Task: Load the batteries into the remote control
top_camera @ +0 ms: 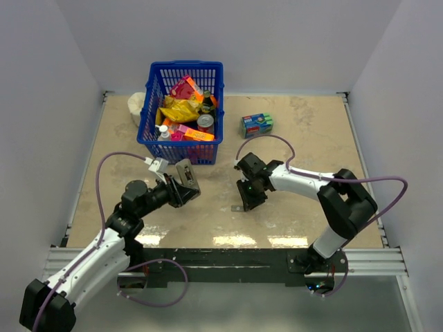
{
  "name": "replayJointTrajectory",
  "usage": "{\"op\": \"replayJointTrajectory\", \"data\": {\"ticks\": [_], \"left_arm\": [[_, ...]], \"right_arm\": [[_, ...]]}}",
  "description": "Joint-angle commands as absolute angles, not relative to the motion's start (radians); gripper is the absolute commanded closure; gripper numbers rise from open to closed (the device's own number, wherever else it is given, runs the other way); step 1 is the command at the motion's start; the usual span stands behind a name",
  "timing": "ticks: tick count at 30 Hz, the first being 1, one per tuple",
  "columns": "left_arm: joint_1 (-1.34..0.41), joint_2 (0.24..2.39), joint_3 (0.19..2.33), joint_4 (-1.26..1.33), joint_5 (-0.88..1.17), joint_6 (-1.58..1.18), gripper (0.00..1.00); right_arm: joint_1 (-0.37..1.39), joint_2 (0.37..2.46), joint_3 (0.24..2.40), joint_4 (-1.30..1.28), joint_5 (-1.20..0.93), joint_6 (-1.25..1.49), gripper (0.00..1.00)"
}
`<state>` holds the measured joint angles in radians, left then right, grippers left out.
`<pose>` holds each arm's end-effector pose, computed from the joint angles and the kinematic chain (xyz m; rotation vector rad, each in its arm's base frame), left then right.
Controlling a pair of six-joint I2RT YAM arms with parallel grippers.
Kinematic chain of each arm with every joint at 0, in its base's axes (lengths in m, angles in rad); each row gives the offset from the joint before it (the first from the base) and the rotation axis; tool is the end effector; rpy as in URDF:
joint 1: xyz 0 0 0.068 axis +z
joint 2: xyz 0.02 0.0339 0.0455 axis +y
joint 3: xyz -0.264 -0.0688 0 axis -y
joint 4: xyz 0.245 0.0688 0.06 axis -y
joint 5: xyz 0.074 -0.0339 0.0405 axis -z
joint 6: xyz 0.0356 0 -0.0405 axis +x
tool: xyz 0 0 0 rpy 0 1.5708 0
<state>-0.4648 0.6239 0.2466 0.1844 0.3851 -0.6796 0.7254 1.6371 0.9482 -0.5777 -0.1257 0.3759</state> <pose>0.1376 -0.0839 0.2127 0.0985 1.8994 -1.1453 0.2196 0.2007 0.1632 -0.5358 2.8729 0.3911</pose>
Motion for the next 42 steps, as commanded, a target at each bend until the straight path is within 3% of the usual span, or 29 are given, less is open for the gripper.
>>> {"op": "replayJointTrajectory", "data": {"ticks": [1, 4, 9, 19, 27, 33, 42], "left_arm": [[-0.46, 0.624, 0.259, 0.189, 0.423, -0.67, 1.0], [-0.46, 0.63, 0.265, 0.18, 0.437, -0.661, 1.0], [-0.46, 0.663, 0.279, 0.184, 0.504, -0.65, 1.0], [-0.475, 0.853, 0.354, 0.158, 0.745, -0.609, 1.0], [-0.692, 1.055, 0.442, 0.121, 0.716, -0.577, 1.0], [-0.732, 1.238, 0.492, 0.176, 0.722, -0.607, 0.97], [-0.831, 1.638, 0.701, 0.175, 0.825, -0.529, 0.94]], "right_arm": [[0.723, 1.654, 0.931, -0.525, -0.144, 0.408, 0.74], [0.723, 1.648, 0.919, -0.517, -0.137, 0.408, 0.81], [0.723, 1.621, 0.92, -0.519, -0.114, 0.399, 1.0], [0.724, 1.451, 0.92, -0.519, -0.012, 0.37, 1.0], [0.724, 1.163, 0.893, -0.448, 0.177, 0.334, 1.0], [0.723, 0.91, 0.828, -0.402, 0.359, 0.348, 1.0], [0.724, 0.727, 0.773, -0.345, 0.379, 0.345, 1.0]]}}
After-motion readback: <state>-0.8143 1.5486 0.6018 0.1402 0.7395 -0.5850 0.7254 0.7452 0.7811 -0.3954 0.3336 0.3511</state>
